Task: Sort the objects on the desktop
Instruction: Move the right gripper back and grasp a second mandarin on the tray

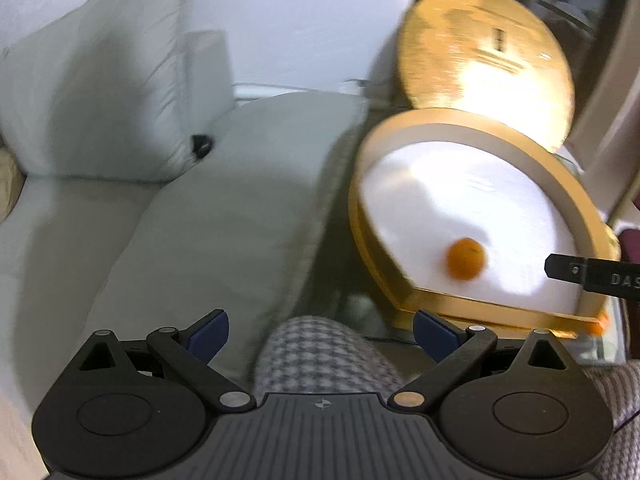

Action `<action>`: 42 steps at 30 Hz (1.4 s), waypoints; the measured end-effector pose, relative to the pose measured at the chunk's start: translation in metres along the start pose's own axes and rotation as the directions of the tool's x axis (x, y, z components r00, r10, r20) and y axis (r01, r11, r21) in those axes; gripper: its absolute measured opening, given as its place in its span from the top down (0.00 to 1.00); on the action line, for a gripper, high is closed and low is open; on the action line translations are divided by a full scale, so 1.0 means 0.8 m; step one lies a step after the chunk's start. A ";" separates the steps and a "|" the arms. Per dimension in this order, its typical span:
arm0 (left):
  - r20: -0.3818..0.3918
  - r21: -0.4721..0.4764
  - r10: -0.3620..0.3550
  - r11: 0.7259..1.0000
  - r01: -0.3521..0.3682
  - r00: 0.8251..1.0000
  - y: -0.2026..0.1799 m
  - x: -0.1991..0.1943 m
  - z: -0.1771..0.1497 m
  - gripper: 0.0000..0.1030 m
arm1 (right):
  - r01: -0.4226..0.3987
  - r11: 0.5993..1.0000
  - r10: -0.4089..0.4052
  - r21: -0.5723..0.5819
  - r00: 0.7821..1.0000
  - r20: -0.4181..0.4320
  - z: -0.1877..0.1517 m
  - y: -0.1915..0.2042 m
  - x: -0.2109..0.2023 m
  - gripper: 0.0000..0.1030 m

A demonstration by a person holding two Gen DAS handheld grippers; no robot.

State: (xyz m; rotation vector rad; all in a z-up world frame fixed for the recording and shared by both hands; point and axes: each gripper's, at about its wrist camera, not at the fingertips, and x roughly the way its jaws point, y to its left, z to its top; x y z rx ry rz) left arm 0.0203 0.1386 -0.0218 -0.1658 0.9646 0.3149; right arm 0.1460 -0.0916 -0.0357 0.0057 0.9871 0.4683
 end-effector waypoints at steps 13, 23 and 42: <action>0.020 0.275 -0.067 0.960 0.059 0.998 -0.133 -0.034 -0.009 0.03 | 0.008 0.976 -0.028 0.219 0.996 0.088 -0.079 -0.105 -0.108 0.27; -0.033 0.418 -0.097 0.903 0.102 0.995 -0.195 -0.025 -0.021 0.01 | 0.054 0.937 -0.082 0.345 0.994 0.068 -0.119 -0.165 -0.117 0.27; -0.142 0.402 -0.061 0.909 0.113 0.988 -0.201 0.036 -0.006 0.01 | 0.115 0.935 -0.115 0.334 0.993 -0.018 -0.103 -0.202 -0.042 0.32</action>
